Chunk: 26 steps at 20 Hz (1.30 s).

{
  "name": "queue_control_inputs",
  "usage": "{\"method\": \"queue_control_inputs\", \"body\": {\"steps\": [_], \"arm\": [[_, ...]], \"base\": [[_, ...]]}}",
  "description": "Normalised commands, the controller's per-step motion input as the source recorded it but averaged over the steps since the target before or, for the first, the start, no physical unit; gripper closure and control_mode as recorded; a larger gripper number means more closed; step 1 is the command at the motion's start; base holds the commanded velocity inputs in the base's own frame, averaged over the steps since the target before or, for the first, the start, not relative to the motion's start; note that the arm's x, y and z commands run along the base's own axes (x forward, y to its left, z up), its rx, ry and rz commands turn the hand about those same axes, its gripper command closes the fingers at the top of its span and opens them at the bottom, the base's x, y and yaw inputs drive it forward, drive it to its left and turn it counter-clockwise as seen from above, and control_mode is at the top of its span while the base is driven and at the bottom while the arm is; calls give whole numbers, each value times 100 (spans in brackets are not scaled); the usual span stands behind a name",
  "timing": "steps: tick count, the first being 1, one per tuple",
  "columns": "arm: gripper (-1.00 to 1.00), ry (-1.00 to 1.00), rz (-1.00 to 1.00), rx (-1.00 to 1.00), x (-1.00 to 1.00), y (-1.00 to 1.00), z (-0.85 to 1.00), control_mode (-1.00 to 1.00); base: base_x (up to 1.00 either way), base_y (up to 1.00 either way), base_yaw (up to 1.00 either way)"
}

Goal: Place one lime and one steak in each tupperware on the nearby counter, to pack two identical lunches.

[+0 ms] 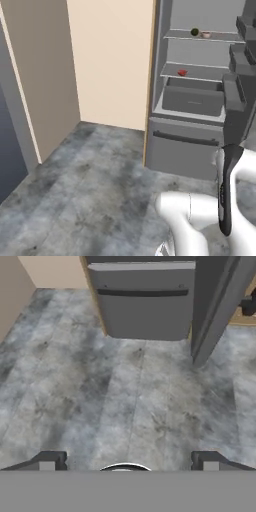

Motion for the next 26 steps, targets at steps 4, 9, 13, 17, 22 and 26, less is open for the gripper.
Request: {"method": "queue_control_inputs", "body": {"steps": [4, 9, 13, 17, 22, 26], "arm": [[-100, 0, 0, 0, 0, 0, 0, 100], [-100, 0, 0, 0, 0, 0, 0, 100], [-100, 0, 0, 0, 0, 0, 0, 100], [-100, 0, 0, 0, 0, 0, 0, 100], [-100, 0, 0, 0, 0, 0, 0, 100], [-100, 0, 0, 0, 0, 0, 0, 100]], "base": [[79, 81, -3], [100, -35, 0], [100, -63, 0], [100, -56, -4], [100, -3, -26], [97, 0, -40]]}}
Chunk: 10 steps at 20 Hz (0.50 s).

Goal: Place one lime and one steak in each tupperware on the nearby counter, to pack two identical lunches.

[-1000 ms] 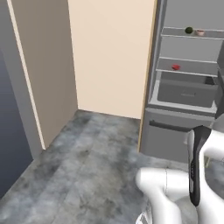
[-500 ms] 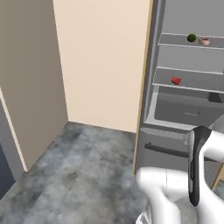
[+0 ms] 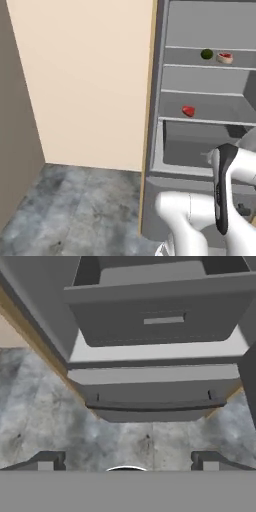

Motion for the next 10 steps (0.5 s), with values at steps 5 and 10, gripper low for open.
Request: {"method": "queue_control_inputs", "body": {"steps": [5, 10], "arm": [[-100, 0, 0, 0, 0, 0, 0, 100], [-100, 2, 0, 0, 16, 0, 3, -100]], "base": [[100, 0, -33], [79, 0, -12]]}}
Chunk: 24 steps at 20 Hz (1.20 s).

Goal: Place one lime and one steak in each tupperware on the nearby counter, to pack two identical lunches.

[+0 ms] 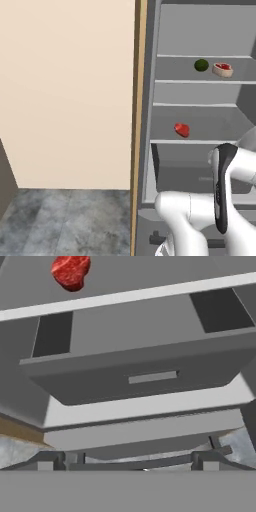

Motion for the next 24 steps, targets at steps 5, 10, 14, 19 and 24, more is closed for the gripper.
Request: {"method": "queue_control_inputs", "body": {"steps": [5, 10, 14, 19, 24], "arm": [[-100, 1, 0, -4, 50, 20, 69, -100], [-100, 0, 0, -1, 56, 42, 91, -100], [-100, 0, 0, 0, 88, 6, 34, -100], [-100, 0, 0, 0, 100, 0, -3, -100], [-100, 1, 0, 0, 49, 0, -9, -100]], "base": [[0, 0, 0], [0, 0, 0], [0, 0, 0], [0, 0, 0], [0, 0, 0]]}}
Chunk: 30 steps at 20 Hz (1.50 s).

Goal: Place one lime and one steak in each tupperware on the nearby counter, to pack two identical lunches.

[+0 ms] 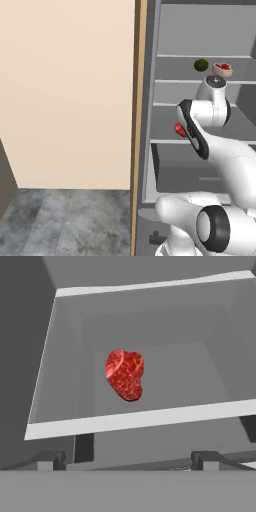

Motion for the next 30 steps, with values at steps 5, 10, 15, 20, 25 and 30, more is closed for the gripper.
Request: {"method": "queue_control_inputs", "body": {"steps": [5, 10, 15, 20, 25, 30], "arm": [[-100, 7, 0, 0, 40, 0, -34, -100], [-100, 13, 0, 0, 32, 0, -51, -100], [-100, 7, 0, 0, 33, -1, -42, -100], [-100, 1, 3, 0, 26, -20, -41, -100], [-100, -2, 9, 0, 26, -22, -37, -100], [-100, -8, 8, 0, 34, 2, -28, -100]], "base": [[0, 0, 0], [0, 0, 0], [0, 0, 0], [0, 0, 0], [0, 0, 0], [0, 0, 0]]}}
